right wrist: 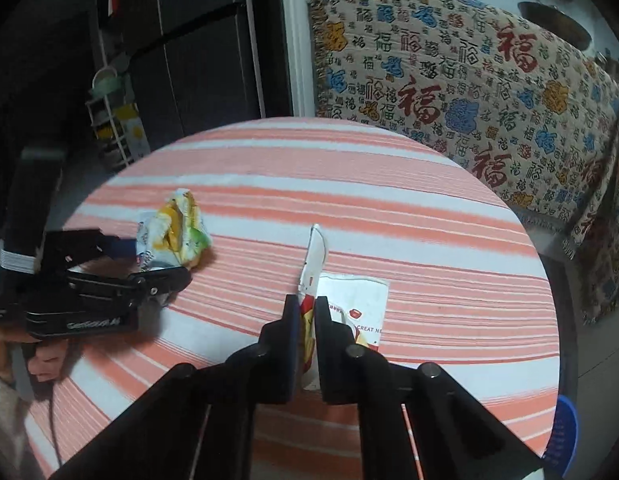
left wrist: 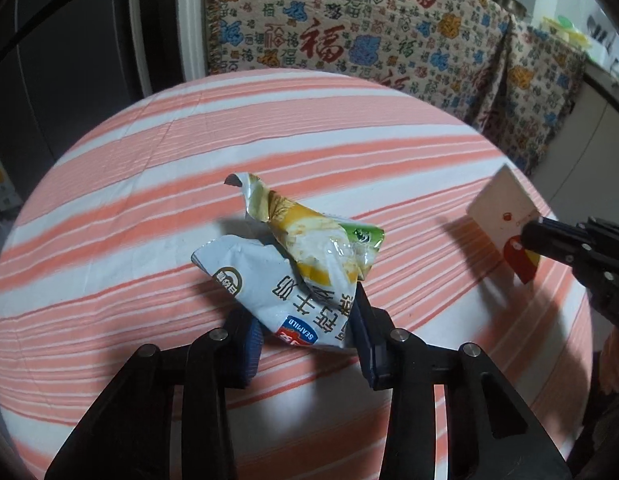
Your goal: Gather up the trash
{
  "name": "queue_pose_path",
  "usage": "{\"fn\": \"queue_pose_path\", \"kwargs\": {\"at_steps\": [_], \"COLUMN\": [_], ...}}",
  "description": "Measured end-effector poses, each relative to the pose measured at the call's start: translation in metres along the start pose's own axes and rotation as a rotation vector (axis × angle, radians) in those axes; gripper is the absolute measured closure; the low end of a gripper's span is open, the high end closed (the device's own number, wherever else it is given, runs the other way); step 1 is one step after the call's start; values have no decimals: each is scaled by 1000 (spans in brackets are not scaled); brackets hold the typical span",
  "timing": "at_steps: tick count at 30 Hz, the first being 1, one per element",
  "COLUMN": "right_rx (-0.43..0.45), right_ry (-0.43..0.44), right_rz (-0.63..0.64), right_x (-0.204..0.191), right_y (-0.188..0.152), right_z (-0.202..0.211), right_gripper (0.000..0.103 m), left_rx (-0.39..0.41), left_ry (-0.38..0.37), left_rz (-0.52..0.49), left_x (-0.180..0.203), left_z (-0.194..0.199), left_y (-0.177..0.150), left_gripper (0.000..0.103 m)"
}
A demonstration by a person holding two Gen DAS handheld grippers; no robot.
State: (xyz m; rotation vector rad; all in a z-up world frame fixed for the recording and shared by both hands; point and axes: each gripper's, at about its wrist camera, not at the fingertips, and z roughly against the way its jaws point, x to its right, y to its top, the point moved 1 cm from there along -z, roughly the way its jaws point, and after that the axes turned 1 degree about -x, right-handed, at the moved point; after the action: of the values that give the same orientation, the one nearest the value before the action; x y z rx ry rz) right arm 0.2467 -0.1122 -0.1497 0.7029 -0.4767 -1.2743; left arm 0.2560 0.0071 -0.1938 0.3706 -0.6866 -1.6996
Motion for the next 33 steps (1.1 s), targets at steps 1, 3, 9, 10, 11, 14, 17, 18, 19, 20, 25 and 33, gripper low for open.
{"fn": "queue_pose_path", "kwargs": {"at_steps": [1,3,9,10,11,14,17,18,19,20,25,33], "right_rx": [3,7,29,32,37,52,64,70,72,73,70,7], "right_ry": [8,22,40,38,35,14,-25,-42,-54,-69,-160,-212], "right_rz": [-14,-41,-121,-131,-146,-180,-214,-227,-238,-252,-318,-556], "right_x": [3,11,46,52,60,84,112,123,132,144,203,314], "right_y": [0,-1,-9,-9,-11,-18,-27,-32,-34,-38,-62,-127], "right_z": [4,13,49,54,61,81,102,110,115,123,156,176], "right_gripper": [95,95,95,95,95,95,95,95,95,95,95,95], "left_rx": [2,8,52,59,64,87,98,101,101,100,48,-97], "left_ry": [-11,-15,-4,-5,-5,-10,-43,-58,-74,-96,-265,-446], "left_rz": [8,11,-44,-62,-78,-143,-191,-208,-223,-237,-293,-390], "left_x": [1,8,53,64,74,112,150,163,176,190,266,395], "left_z": [1,6,34,38,41,49,53,53,51,49,38,-21], "left_y": [-1,-2,5,8,10,18,25,27,31,33,41,43], "left_gripper": [67,69,69,69,69,69,69,69,69,69,69,69]}}
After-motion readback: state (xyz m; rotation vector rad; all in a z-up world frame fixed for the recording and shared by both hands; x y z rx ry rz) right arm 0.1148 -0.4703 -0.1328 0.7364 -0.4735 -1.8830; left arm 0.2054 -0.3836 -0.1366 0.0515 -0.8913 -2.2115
